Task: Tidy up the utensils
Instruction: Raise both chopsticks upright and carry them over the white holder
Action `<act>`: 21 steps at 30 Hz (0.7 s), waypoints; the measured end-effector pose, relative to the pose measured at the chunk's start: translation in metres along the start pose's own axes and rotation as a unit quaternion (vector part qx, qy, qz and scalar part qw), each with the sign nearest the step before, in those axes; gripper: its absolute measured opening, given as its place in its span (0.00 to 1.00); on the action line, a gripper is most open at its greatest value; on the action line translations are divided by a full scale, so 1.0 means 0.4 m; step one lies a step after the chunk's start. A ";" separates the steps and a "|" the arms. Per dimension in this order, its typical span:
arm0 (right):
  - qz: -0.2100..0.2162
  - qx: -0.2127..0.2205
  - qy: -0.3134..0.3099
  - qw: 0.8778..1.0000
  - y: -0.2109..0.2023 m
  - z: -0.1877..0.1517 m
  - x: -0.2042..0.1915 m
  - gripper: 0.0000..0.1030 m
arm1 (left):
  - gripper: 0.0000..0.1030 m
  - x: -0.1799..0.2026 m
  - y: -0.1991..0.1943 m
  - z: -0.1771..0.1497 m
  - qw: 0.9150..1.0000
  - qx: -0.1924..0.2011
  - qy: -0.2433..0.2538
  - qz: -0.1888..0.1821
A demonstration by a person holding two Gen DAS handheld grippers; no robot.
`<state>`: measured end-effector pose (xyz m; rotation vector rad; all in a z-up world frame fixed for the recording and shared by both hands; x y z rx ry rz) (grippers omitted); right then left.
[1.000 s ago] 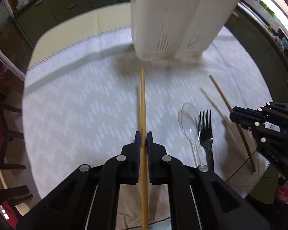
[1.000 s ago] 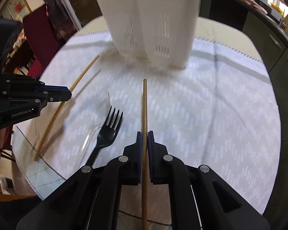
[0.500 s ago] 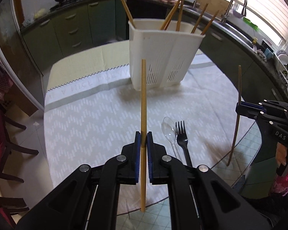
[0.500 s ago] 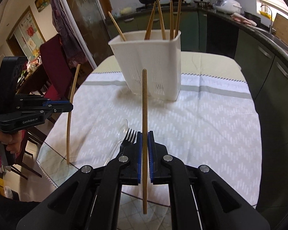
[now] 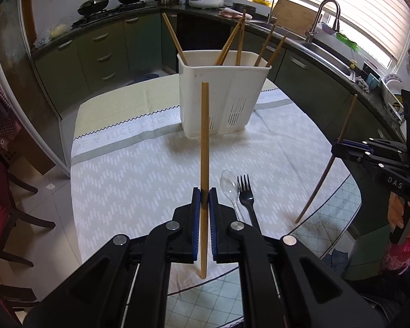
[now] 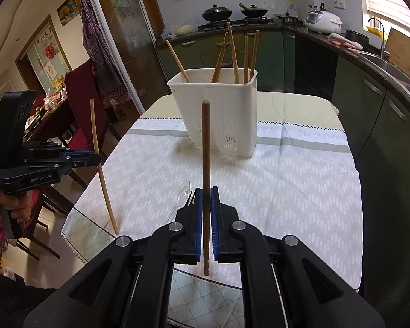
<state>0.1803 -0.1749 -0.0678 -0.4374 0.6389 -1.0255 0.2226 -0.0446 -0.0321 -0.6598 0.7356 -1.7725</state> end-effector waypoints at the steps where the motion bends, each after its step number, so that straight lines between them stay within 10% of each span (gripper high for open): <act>1: 0.000 0.000 -0.001 1.000 -0.001 0.001 -0.001 0.06 | 0.06 -0.001 -0.001 0.001 1.000 0.001 0.000 -0.001; 21: 0.012 0.032 -0.024 0.999 -0.031 0.087 -0.035 0.06 | 0.06 0.029 -0.043 0.061 0.999 0.036 0.008 -0.013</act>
Point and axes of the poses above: each gripper's, at about its wrist camera, not at the fingertips, and y roughly the way its jaws point, x to its right, z to its top, the point moved 4 cm from there along y, roughly the way its jaws point, and after that the axes turned 12 degrees about x, right-handed, at the moved point
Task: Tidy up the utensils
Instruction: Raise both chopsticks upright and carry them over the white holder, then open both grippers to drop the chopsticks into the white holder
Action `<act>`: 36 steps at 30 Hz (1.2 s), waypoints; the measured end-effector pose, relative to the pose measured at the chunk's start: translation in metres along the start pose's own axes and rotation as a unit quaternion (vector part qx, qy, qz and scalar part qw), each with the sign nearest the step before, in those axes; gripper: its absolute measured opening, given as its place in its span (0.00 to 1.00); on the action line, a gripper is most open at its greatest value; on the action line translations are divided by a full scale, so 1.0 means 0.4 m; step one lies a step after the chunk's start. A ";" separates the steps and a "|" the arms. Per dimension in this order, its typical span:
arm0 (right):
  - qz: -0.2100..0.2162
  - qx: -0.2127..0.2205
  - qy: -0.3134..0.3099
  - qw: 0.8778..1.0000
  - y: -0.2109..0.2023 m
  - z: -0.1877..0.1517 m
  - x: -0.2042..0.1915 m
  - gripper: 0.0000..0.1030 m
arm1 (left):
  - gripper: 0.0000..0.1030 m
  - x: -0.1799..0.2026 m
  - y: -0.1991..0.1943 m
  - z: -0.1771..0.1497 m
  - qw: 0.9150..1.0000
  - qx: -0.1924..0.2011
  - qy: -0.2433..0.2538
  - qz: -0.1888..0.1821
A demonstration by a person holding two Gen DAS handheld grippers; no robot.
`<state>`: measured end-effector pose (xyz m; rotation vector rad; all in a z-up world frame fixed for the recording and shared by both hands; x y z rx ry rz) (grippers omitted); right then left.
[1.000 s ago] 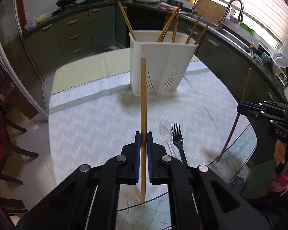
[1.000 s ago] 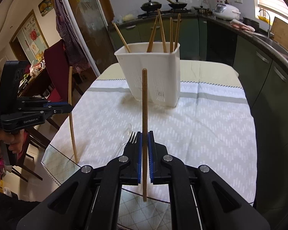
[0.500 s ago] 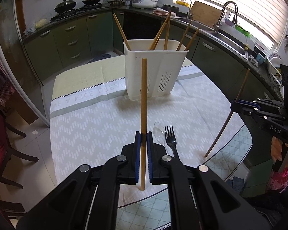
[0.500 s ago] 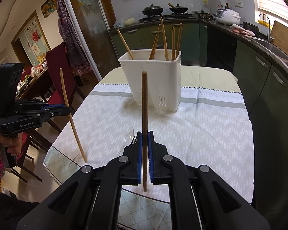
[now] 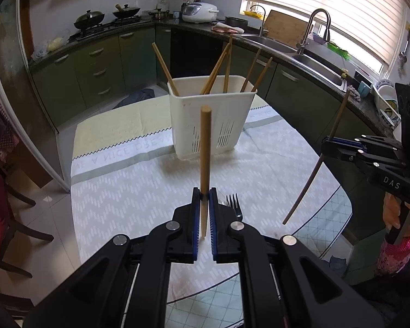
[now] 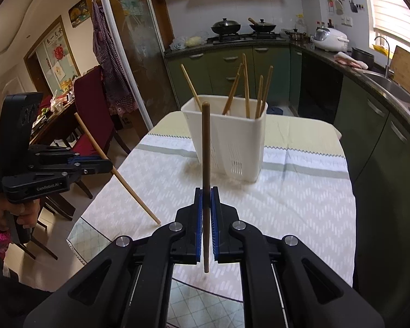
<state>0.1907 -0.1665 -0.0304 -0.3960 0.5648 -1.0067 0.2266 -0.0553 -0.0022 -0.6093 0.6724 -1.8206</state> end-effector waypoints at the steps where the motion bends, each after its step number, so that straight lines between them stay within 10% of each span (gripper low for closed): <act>1: 0.001 0.001 -0.002 1.000 -0.001 0.006 -0.002 0.06 | 0.06 0.003 -0.001 0.005 1.000 0.002 0.001 -0.001; 25: -0.024 0.147 -0.022 0.989 -0.048 0.435 -0.017 0.06 | 0.06 0.025 -0.062 0.446 0.989 0.147 0.027 0.012; 36: -0.061 0.115 -0.006 0.991 0.186 0.443 0.075 0.06 | 0.06 -0.035 0.171 0.420 0.996 0.092 0.007 0.020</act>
Point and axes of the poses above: each gripper's, at about its wrist camera, not at the fingertips, and y roughly the way its jaws point, x to its right, z to its top, the point moved 4 cm from there along y, roughly the way its jaws point, and after that the axes turned 12 degrees about x, right-handed, at the moved point
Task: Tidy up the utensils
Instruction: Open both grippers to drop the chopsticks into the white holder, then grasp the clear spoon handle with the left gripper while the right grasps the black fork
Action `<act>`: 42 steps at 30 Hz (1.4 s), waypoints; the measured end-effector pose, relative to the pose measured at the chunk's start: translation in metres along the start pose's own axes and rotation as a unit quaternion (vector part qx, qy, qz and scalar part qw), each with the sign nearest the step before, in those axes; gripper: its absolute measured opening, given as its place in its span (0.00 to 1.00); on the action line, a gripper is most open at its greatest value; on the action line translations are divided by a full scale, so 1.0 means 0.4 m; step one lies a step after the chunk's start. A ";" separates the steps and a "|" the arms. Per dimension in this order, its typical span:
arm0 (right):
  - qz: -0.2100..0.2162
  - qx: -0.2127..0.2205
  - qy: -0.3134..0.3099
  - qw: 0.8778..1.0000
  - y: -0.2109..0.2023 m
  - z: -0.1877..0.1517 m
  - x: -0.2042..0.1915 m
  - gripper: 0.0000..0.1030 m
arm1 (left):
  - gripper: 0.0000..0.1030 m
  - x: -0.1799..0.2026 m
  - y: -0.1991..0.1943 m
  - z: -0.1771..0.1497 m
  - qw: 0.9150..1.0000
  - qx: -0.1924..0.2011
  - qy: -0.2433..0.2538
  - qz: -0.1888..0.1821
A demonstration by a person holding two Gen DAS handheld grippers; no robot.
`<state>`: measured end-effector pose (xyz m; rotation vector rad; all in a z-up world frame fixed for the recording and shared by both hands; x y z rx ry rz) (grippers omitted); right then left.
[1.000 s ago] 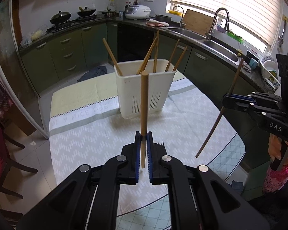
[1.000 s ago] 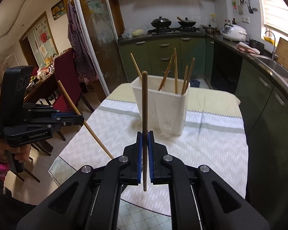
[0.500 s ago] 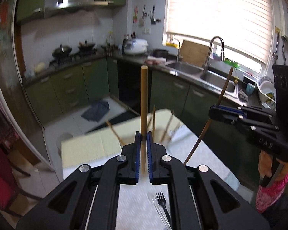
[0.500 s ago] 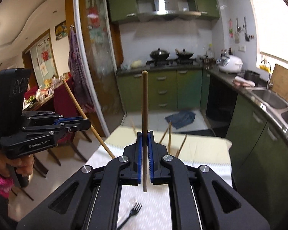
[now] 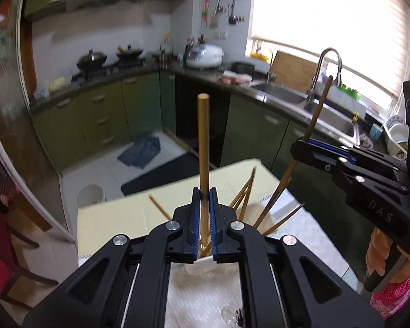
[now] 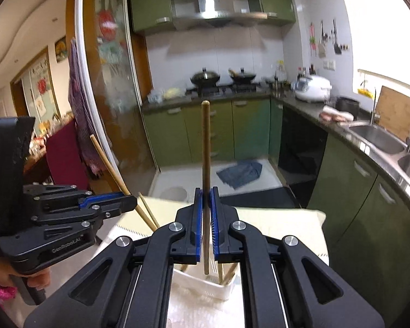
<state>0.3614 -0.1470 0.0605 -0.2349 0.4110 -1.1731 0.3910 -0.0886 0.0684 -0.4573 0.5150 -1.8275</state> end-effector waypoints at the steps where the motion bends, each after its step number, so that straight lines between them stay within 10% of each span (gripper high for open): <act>1: 0.001 -0.010 -0.001 1.000 0.018 -0.016 0.001 0.06 | 0.06 0.000 0.014 -0.015 1.000 -0.011 0.002 -0.001; 6: -0.002 -0.028 -0.008 1.000 0.061 -0.061 0.003 0.08 | 0.08 -0.007 0.036 -0.061 0.999 -0.036 0.006 0.001; 10: -0.007 -0.021 -0.012 1.000 0.049 -0.055 0.005 0.15 | 0.28 -0.006 0.026 -0.071 0.999 -0.035 0.005 0.009; 18: 0.010 0.042 0.005 0.999 -0.177 -0.049 -0.015 0.29 | 0.41 0.020 -0.074 -0.081 1.000 -0.025 0.009 0.013; 31: -0.045 -0.063 0.075 0.994 -0.393 -0.460 0.157 0.36 | 0.45 0.089 0.005 -0.600 0.964 -0.266 -0.011 0.000; 42: -0.042 -0.064 0.106 0.991 -0.419 -0.490 0.212 0.40 | 0.42 0.108 0.055 -0.679 0.954 -0.297 -0.015 0.021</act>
Point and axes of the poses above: each gripper's, at about its wrist camera, not at the fingertips, and y roughly the way its jaws point, x to its right, z to its top, the point moved 4 cm from there along y, roughly the way its jaws point, and after that the axes turned 12 degrees about x, right-handed, at the moved point
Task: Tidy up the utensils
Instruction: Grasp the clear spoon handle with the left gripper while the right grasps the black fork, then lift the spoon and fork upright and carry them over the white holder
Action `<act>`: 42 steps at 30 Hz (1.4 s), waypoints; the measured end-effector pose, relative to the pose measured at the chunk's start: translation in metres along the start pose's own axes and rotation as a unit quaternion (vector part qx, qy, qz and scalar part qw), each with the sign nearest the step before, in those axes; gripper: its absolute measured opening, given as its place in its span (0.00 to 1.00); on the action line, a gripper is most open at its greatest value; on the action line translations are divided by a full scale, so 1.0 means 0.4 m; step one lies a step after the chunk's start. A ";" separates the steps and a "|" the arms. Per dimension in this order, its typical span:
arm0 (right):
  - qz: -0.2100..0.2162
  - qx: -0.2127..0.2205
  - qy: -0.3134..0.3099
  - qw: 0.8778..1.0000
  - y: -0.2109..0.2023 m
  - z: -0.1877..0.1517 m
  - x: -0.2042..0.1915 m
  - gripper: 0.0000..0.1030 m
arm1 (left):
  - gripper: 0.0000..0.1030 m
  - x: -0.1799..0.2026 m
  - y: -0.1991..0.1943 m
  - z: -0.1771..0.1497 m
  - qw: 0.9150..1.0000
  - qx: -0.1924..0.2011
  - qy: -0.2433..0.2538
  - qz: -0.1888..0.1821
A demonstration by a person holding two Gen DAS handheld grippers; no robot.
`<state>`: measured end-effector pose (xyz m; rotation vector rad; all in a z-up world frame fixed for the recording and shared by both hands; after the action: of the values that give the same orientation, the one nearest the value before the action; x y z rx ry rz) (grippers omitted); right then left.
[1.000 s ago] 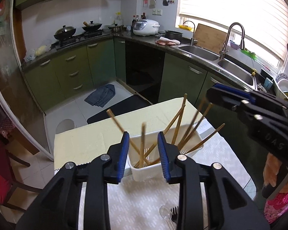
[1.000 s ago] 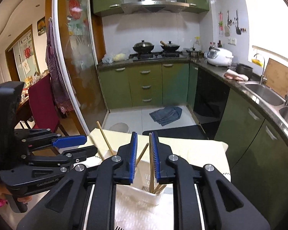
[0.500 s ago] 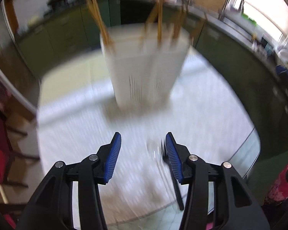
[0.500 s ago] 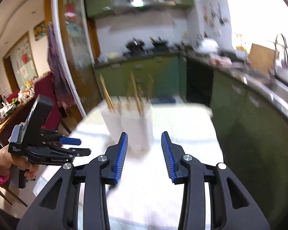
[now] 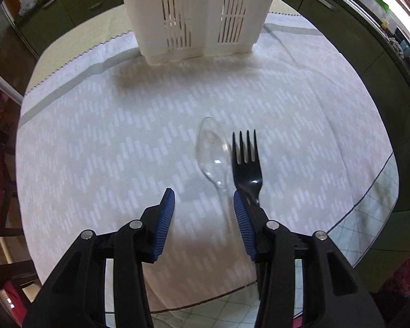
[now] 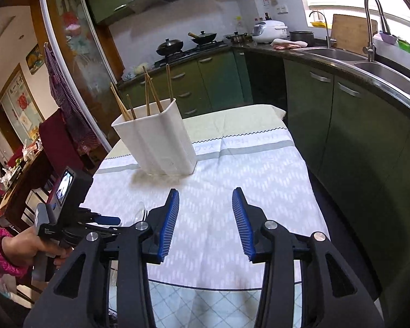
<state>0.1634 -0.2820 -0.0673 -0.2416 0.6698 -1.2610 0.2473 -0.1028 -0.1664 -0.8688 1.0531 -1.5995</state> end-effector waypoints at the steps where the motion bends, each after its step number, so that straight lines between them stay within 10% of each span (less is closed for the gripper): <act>1: 0.001 -0.002 0.001 1.000 0.006 0.001 -0.004 0.40 | 0.42 0.004 0.005 0.000 1.000 -0.001 0.000 0.001; 24: 0.039 -0.216 -0.118 0.968 0.355 -0.324 -0.385 0.40 | 0.21 -0.141 -0.011 -0.066 1.000 -0.003 0.027 0.015; 28: 0.027 -0.221 -0.138 0.965 0.381 -0.339 -0.405 0.39 | 0.21 -0.127 -0.017 -0.073 0.998 0.002 0.060 0.003; 34: 0.025 -0.238 -0.191 0.952 0.372 -0.335 -0.359 0.11 | 0.20 -0.152 -0.037 -0.090 0.998 0.003 0.064 -0.002; 42: 0.014 -0.249 -0.248 0.936 0.382 -0.307 -0.282 0.27 | 0.28 -0.165 -0.034 -0.080 1.000 -0.010 0.025 -0.011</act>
<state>0.1966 -0.1064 -0.2062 -0.9343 0.5357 -0.9279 0.2302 -0.0302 -0.1684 -0.8612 1.0999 -1.6387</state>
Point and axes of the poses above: each gripper's, at about its wrist camera, not at the fingertips, and y roughly the way its jaws point, x to its right, z to its top, the point moved 4 cm from there along y, roughly the way its jaws point, and after that the axes turned 12 degrees about x, right-handed, at the moved point
